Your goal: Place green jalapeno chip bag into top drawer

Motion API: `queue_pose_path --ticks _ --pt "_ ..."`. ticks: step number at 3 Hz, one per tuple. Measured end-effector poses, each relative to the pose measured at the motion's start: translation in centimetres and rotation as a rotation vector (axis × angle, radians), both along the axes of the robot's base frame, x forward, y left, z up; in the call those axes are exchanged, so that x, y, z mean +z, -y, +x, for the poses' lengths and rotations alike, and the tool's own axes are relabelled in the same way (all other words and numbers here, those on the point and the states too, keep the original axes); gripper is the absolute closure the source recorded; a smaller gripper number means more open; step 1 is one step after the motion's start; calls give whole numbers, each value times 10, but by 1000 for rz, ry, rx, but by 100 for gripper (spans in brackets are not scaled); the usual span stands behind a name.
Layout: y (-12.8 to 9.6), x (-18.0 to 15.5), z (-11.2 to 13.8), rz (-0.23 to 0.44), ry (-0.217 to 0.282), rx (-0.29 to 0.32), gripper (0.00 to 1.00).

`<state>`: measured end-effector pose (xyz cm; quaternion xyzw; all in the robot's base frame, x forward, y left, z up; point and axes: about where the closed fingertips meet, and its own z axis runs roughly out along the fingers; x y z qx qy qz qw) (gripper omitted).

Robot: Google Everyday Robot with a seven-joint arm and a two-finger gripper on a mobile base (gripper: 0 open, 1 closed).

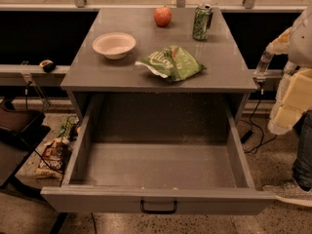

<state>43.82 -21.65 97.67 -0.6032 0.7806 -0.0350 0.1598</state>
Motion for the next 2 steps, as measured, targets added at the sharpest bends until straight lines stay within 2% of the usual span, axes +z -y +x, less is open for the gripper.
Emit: queue_pose_path --ticks 2 --pt "-2 6 -2 -2 18 -17 0"
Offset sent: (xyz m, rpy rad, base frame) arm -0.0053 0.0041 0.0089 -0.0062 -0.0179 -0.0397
